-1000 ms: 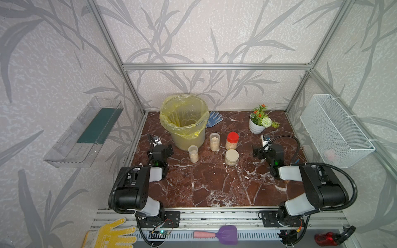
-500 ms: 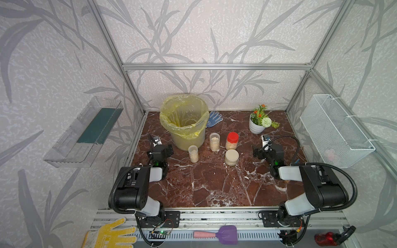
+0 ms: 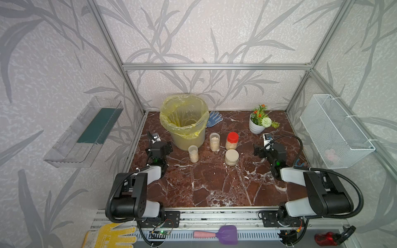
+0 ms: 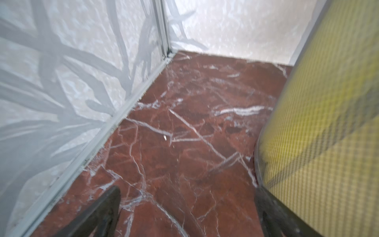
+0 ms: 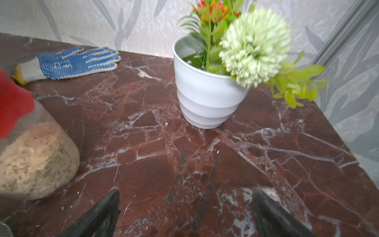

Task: Empty expired oatmeal from jars
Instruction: Pick up the jar from the center of the board.

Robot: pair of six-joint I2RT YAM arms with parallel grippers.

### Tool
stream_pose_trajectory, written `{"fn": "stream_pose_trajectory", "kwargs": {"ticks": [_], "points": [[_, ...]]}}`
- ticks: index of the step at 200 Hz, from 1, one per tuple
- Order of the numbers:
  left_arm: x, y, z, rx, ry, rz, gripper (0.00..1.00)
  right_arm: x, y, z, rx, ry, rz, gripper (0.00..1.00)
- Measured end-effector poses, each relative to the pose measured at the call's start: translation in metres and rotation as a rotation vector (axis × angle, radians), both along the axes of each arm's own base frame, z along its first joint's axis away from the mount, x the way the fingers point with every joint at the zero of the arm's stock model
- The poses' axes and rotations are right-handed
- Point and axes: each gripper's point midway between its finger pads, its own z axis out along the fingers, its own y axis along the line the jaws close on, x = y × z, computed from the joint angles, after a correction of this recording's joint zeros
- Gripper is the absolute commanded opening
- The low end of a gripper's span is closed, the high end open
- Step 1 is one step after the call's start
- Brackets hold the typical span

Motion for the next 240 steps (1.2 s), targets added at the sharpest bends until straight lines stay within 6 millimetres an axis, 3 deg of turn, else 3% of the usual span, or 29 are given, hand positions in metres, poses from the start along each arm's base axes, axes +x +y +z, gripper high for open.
{"fn": "stream_pose_trajectory", "kwargs": {"ticks": [33, 83, 104, 140, 168, 197, 240], "points": [[-0.013, 0.012, 0.038, -0.063, -0.041, 0.11, 0.99, -0.008, 0.001, 0.026, 0.009, -0.016, 0.007, 0.99], [-0.056, 0.019, 0.043, -0.214, -0.01, 0.25, 0.99, -0.019, 0.01, 0.081, 0.084, -0.019, 0.045, 0.99], [-0.077, 0.02, 0.058, -0.281, -0.057, 0.284, 0.99, -0.032, 0.018, 0.094, 0.131, 0.003, 0.073, 0.99], [-0.102, 0.012, 0.066, -0.375, -0.105, 0.268, 0.99, -0.057, 0.045, 0.095, 0.192, 0.095, 0.147, 0.99], [-0.116, -0.002, 0.053, -0.442, -0.061, 0.217, 0.99, -0.082, 0.085, 0.092, 0.22, 0.191, 0.249, 0.99], [-0.124, -0.02, 0.056, -0.511, -0.056, 0.123, 0.99, -0.113, 0.127, 0.084, 0.193, 0.266, 0.35, 0.99], [-0.128, -0.058, 0.068, -0.626, -0.063, -0.083, 0.99, -0.129, 0.141, 0.059, 0.16, 0.372, 0.324, 0.99]]}}
